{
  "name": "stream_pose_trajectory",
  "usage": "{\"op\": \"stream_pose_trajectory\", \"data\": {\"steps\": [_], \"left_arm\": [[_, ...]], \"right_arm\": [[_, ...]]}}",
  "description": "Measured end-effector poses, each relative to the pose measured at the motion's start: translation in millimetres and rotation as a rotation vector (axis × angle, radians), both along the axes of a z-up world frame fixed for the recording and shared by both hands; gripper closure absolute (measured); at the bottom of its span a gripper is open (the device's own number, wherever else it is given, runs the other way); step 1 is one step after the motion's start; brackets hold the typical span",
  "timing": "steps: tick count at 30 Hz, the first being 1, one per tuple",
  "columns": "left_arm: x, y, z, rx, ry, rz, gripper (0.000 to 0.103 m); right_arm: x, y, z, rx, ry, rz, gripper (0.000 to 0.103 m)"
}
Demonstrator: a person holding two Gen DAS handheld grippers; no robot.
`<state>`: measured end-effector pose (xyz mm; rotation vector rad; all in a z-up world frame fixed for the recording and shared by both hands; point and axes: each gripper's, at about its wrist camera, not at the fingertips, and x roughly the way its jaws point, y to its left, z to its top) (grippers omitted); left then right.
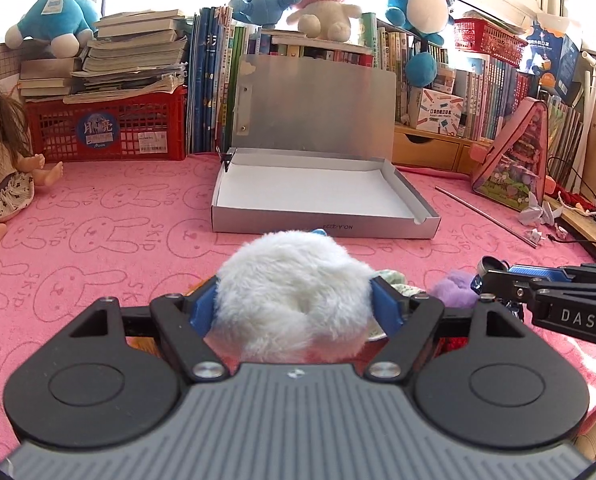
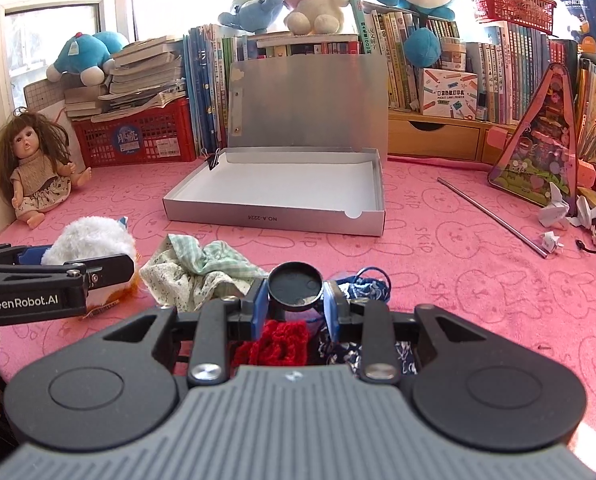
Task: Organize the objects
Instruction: 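Carry the fluffy toy in the left tool and the lid in the right tool into the white box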
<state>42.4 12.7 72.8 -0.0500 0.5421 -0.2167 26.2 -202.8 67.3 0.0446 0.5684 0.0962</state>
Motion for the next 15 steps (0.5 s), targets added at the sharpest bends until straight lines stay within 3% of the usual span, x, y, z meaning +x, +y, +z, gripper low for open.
{"op": "stream_pose_trajectory", "data": {"steps": [10,15], "left_arm": [[87.2,-5.6,30.6,-0.01,0.034,-0.04,0.023],[155.2,-13.8,41.4,-0.003,0.097,-0.058,0.023]], "right_arm": [[77.8,-32.6,22.9,0.033,0.049,-0.003,0.069],[131.8,-44.4,32.7,0.065,0.109,0.011,0.069]]}}
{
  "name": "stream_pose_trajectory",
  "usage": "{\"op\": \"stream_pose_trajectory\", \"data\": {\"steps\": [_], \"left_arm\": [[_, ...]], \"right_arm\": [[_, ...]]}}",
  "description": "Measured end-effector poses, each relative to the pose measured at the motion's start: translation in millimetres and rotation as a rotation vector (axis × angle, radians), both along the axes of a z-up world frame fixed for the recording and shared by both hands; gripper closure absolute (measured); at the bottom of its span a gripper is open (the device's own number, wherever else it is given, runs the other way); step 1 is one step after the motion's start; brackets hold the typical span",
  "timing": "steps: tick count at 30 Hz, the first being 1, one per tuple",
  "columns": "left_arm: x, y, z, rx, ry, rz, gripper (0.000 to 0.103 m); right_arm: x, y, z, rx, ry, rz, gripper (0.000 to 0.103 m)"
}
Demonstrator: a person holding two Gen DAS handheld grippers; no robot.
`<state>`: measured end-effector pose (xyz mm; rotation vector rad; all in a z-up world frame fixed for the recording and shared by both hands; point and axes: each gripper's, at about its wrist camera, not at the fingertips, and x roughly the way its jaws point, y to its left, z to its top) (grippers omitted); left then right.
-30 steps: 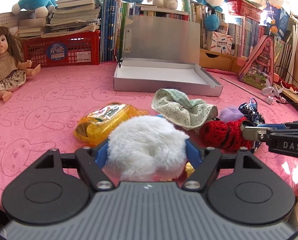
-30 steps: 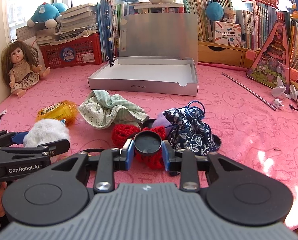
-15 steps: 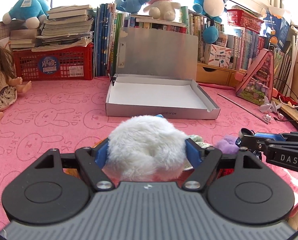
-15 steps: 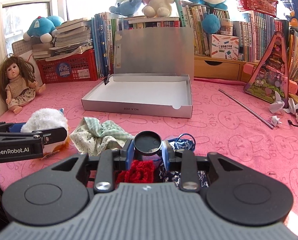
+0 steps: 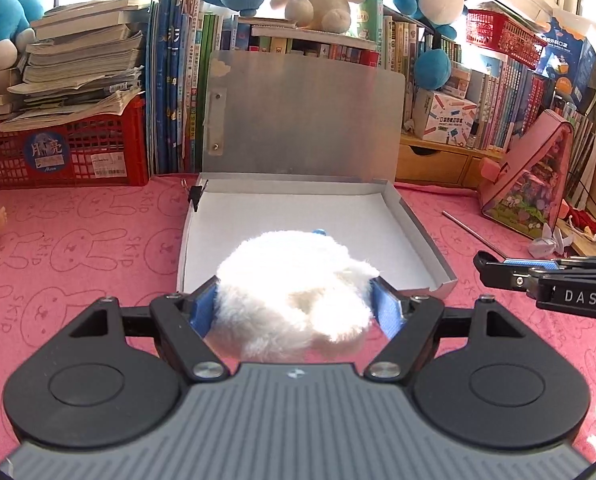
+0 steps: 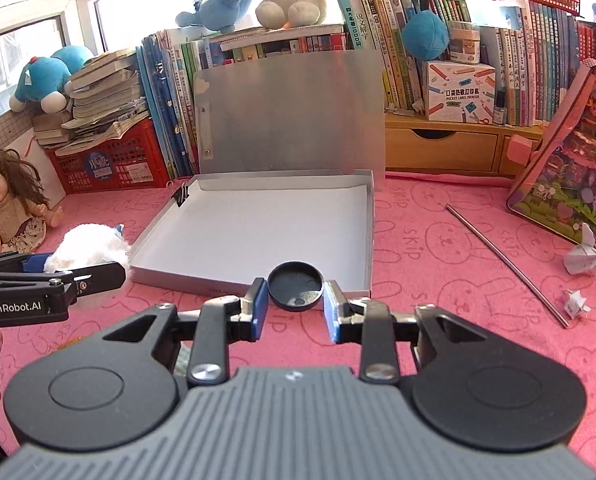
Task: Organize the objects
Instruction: 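Carry the fluffy toy in the left tool and the lid in the right tool into the white box, then open the left tool to drop the fluffy toy while the right tool releases the lid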
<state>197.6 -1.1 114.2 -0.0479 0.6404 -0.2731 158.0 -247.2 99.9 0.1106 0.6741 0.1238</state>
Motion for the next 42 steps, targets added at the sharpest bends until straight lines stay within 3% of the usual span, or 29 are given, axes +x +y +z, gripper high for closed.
{"op": "stream_pose_trajectory", "data": {"steps": [10,18,22,28,38,39,42], "left_arm": [[116.4,-26.0,-4.4,0.048,0.051,0.011,0.023],[182.3,-37.0,-35.6,0.065,0.099,0.054,0.023],[195.8,-46.1,-55.6,0.138,0.137,0.059,0.023],[202.7,-49.4,-70.8,0.174,0.148,0.049,0.023],[205.4,-46.3,-89.7,0.179,0.173,0.048,0.022],[205.2,-45.9,-89.9,0.176,0.172,0.048,0.021],[201.8,-45.8,-87.7,0.179,0.153,0.029,0.019]], "right_arm": [[112.3,-5.8,-6.1,0.033,0.118,0.001,0.069],[179.4,-14.5,-35.4,0.094,0.195,-0.042,0.068],[195.4,-7.6,-54.6,0.07,0.234,-0.05,0.068],[204.1,6.8,-75.1,0.014,0.269,-0.038,0.068],[206.0,11.9,-82.6,-0.031,0.271,-0.017,0.068],[205.7,11.7,-82.8,-0.032,0.27,-0.015,0.067],[201.6,12.9,-80.4,-0.06,0.23,-0.024,0.051]]}}
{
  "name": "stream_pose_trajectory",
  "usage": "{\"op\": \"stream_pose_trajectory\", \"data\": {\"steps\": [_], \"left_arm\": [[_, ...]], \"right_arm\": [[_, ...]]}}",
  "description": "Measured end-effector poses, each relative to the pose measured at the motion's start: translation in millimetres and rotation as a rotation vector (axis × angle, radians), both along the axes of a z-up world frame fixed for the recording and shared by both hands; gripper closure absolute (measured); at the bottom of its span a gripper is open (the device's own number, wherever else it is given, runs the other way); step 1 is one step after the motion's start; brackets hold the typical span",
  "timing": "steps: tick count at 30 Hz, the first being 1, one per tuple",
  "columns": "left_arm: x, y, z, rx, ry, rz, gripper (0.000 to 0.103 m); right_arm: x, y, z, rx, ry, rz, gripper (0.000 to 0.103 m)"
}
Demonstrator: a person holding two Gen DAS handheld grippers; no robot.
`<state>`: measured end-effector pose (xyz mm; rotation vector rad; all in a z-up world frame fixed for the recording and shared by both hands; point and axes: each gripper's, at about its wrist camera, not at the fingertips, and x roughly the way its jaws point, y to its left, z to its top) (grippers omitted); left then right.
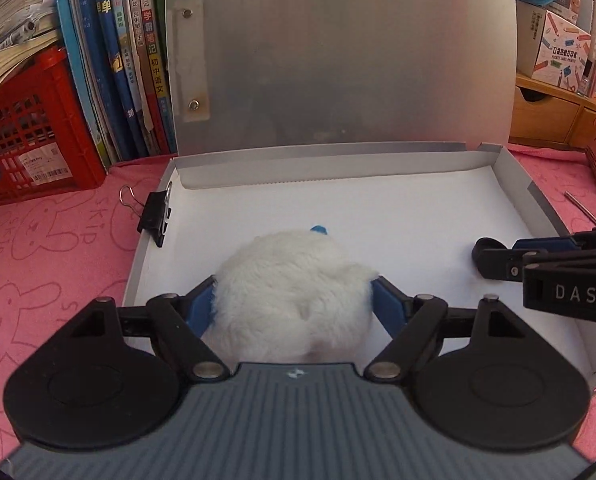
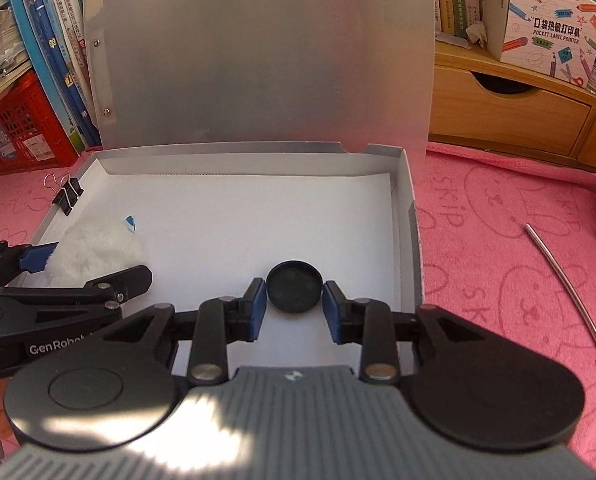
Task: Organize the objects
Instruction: 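Open the left tool to drop the fluffy toy while the right tool releases the lid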
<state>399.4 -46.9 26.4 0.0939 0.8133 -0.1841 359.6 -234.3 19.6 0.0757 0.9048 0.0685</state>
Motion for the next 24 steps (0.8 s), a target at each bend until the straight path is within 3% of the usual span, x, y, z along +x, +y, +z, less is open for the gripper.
{"op": "stream_pose_trajectory", "data": {"steps": [2,7,15,24], "left_arm": [[-3.6,0.3,4.3,0.011,-0.019,-0.009,0.018],[-12.3,6.7,24.2,0.016,-0.038,-0.006,0.017],[-71.3,32.2,66.3,-0.024,-0.105,-0.038,0.013],[-162.6,48.5,86.7,-0.111,-0.176,-0.09,0.012]], "right_arm": [[-4.7,-1.1,4.3,0.008,-0.044,0.009,0.039],[-16.1,-4.1,20.3,0.011,-0.088,0.022,0.029],[-59.7,-7.1,52.6,-0.037,-0.179,0.093,0.024],[-142.0,-3.1,79.4,-0.038,-0.312,0.203,0.017]]}}
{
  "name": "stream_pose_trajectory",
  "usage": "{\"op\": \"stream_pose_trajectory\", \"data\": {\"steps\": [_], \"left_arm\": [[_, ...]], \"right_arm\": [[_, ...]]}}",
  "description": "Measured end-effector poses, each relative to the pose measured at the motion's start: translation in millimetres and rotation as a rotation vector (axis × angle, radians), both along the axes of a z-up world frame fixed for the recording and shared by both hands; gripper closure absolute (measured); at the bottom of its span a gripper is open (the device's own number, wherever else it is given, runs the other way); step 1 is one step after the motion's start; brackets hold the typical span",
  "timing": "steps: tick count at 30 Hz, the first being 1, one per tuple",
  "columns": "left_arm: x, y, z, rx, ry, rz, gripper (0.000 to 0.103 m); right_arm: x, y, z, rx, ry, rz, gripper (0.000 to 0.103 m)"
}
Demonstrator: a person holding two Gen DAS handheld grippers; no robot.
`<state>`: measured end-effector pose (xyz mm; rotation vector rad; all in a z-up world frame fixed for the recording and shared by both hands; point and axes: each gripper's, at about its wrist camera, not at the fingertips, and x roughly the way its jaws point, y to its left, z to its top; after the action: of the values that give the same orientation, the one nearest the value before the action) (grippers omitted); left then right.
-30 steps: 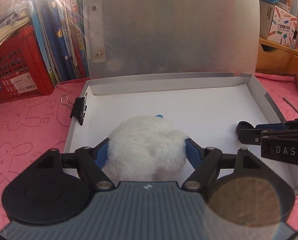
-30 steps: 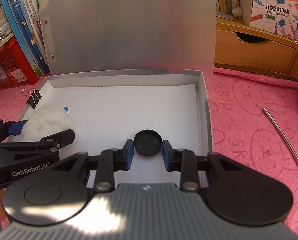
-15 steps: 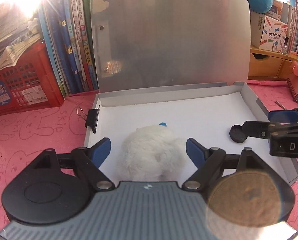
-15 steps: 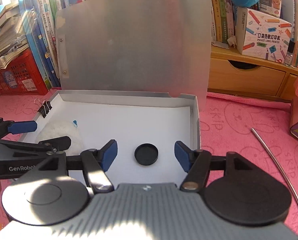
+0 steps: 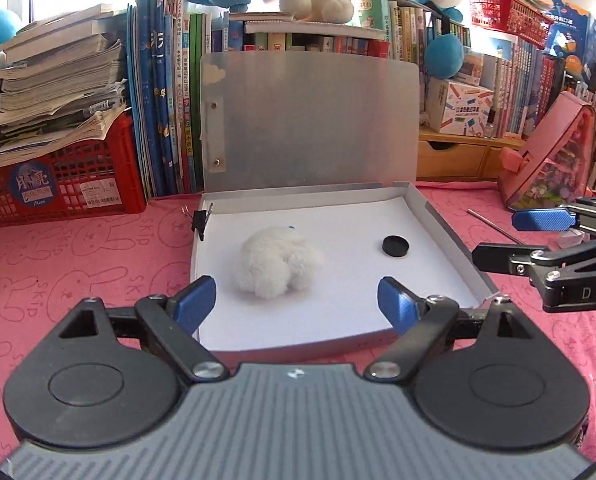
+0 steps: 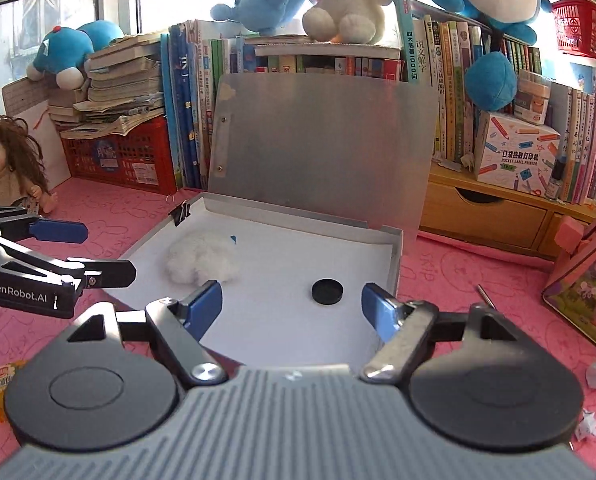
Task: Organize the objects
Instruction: 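Open the left tool to drop the fluffy toy while the right tool releases the lid, then move the left tool to the yellow-red crochet snake while the right tool approaches the blue floral pouch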
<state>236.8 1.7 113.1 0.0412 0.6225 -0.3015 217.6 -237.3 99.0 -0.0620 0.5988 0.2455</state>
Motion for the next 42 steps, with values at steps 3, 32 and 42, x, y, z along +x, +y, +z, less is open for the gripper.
{"op": "stream_pose_trajectory", "data": {"steps": [3,32,42], "left_arm": [[-32.6,1.2,-1.9,-0.021,-0.014,-0.023,0.012],[-227.0,-18.6,-88.5,-0.002,-0.058,-0.04,0.012],[-232.9,-22.0,-112.7,-0.01,-0.013,-0.032,0.011]], "right_arm": [[-34.5,-1.0,0.9,0.01,-0.04,0.021,0.014],[-195.6,-20.4,-74.3,-0.034,-0.117,-0.176,0.009],[-206.7,-14.3,-87.8,-0.057,-0.1,-0.165,0.014]]}}
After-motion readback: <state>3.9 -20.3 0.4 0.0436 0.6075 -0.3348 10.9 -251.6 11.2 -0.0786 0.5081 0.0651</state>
